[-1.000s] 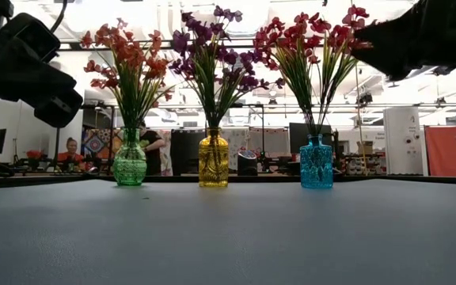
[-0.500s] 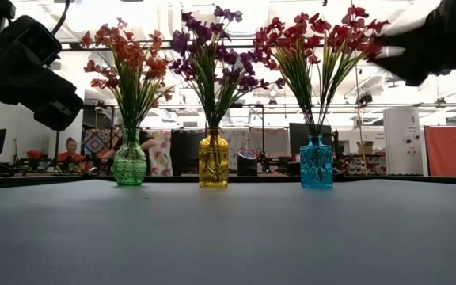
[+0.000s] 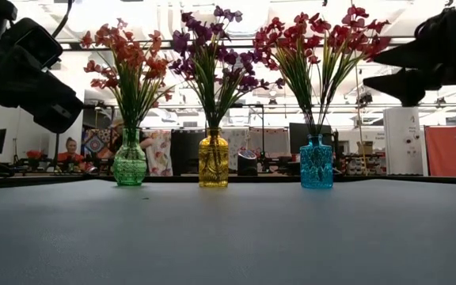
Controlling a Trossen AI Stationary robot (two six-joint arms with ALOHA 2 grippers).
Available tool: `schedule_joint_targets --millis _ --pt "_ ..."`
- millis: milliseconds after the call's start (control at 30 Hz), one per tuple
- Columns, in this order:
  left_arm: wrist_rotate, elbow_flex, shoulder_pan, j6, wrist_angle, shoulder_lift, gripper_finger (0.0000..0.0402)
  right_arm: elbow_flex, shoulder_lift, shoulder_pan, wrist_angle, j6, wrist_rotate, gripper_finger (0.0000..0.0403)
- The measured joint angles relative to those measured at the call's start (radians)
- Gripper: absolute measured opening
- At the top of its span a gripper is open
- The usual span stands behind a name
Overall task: Sort flowers into vase by color
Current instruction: Return to Home Position
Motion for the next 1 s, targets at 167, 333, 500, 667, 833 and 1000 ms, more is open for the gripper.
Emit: schedule_joint_targets --millis 167,333,500,667,833,1000 --pt "0.000 0.000 0.000 0.000 0.002 0.009 0.0000 0.000 0.000 -0.053 -0.023 0.129 -0.168 0.0352" --pt "-0.001 0.000 0.000 0.000 0.002 0.018 0.0000 0.000 0.000 -0.063 -0.048 0.084 -0.327 0.0352" --pt "-0.002 0.000 0.000 0.000 0.003 0.026 0.0000 0.000 0.008 -0.061 -0.046 0.002 -0.323 0.0352" --pt "-0.002 0.000 0.000 0.000 0.003 0.035 0.0000 0.000 0.014 -0.061 -0.043 -0.018 -0.323 0.0352" --pt "-0.002 0.000 0.000 0.000 0.003 0.044 0.0000 0.000 0.015 -0.061 -0.043 -0.011 -0.323 0.0352" --pt "-0.002 0.000 0.000 0.000 0.003 0.051 0.0000 0.000 0.015 -0.061 -0.042 -0.011 -0.323 0.0352"
